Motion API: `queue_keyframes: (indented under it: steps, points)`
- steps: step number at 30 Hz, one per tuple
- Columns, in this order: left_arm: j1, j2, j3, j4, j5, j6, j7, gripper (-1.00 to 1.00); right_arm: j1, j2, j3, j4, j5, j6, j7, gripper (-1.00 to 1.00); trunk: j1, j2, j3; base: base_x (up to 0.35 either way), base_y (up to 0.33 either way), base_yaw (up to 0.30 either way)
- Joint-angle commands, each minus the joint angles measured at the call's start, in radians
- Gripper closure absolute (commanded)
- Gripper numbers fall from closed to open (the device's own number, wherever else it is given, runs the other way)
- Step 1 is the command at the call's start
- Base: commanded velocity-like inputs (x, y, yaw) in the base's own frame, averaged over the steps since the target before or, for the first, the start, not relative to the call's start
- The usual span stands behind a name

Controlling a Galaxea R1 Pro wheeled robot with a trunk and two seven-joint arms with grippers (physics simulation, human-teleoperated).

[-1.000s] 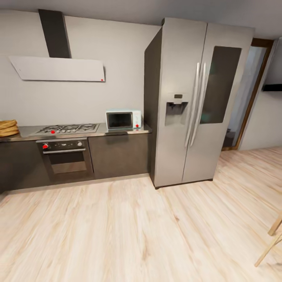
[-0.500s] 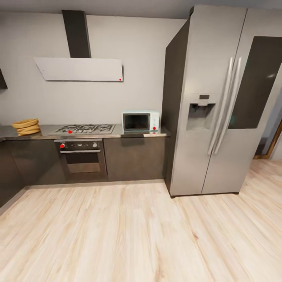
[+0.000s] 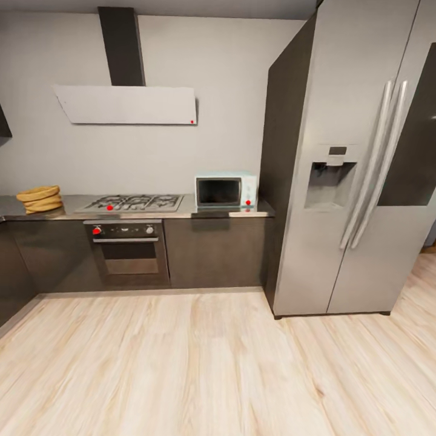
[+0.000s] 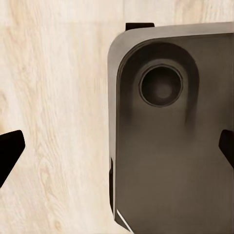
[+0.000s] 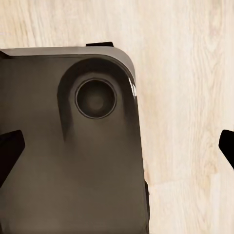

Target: In the kitchen, take the popcorn bag from the countertop, put it into the microwave, and heat it until the popcorn is cooked so the cooked popcorn ends up inside the bag.

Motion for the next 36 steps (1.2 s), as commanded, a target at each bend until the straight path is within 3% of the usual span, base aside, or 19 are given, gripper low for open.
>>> queue_keyframes:
  steps: [1, 23, 36]
  points:
    - [0.000, 0.000, 0.000, 0.000, 0.000, -0.001, 0.000, -1.00, -0.001, 0.000, -0.006, 0.003, -0.001, -0.008, -0.001, -1.00, 0.001, 0.000, -0.001, 0.340, 0.100, -0.015]
    - [0.000, -0.001, -0.001, 0.000, 0.000, 0.000, 0.000, -1.00, -0.001, 0.000, -0.006, 0.003, -0.001, -0.008, -0.001, -1.00, 0.001, 0.000, -0.001, 0.326, 0.151, -0.022]
    - [0.000, -0.001, -0.001, 0.000, 0.000, 0.000, -0.001, -1.00, -0.001, 0.000, -0.005, 0.003, -0.001, -0.008, -0.001, -1.00, 0.001, 0.000, -0.001, 0.338, 0.011, 0.000]
